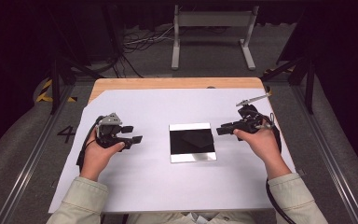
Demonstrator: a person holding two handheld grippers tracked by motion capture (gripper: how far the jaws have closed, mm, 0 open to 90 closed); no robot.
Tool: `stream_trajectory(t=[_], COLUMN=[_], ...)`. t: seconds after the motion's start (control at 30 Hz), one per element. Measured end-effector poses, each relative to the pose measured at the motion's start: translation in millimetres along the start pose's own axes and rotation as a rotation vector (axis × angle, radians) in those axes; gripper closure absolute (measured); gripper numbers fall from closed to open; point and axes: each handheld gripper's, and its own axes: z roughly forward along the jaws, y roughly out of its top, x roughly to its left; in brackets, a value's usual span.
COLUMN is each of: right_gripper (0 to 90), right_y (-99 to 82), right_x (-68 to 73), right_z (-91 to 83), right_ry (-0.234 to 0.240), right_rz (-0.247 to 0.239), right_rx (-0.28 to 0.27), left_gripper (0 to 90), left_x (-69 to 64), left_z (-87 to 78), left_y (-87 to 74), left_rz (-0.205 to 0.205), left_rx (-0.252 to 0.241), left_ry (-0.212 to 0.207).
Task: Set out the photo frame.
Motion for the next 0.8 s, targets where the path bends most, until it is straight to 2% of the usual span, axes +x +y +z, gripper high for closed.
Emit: stream_trajectory(t=[0.17,0.47,0.63,0.8], right_gripper=[58.6,59.4,58.8,58.8], right_y=[6.9,13.8,14.7,14.8], right_x=[-2.2,-2.7,-4.9,-4.8], right_z=[2.9,10.4,18.6,25.1], right_ry=[0.052,0.055,0.064,0.065], right_rz=[0.065,0.091,0.132,0.147], right_rx=[-0.003,0.024,0.052,0.071], left_gripper=[38.6,39.1,39.1,38.9], left_x=[-0.1,-0.8,-0.7,-0.9], left_z=[-0.5,0.8,1.3,1.5], left_y=[0.0,-0.1,-0.2,-0.4], left_rz=[-0.001,-0.001,0.002,-0.003], left_rx=[0.001,0.004,0.007,0.007], left_ry=[-0.002,-0.006,-0.006,-0.005])
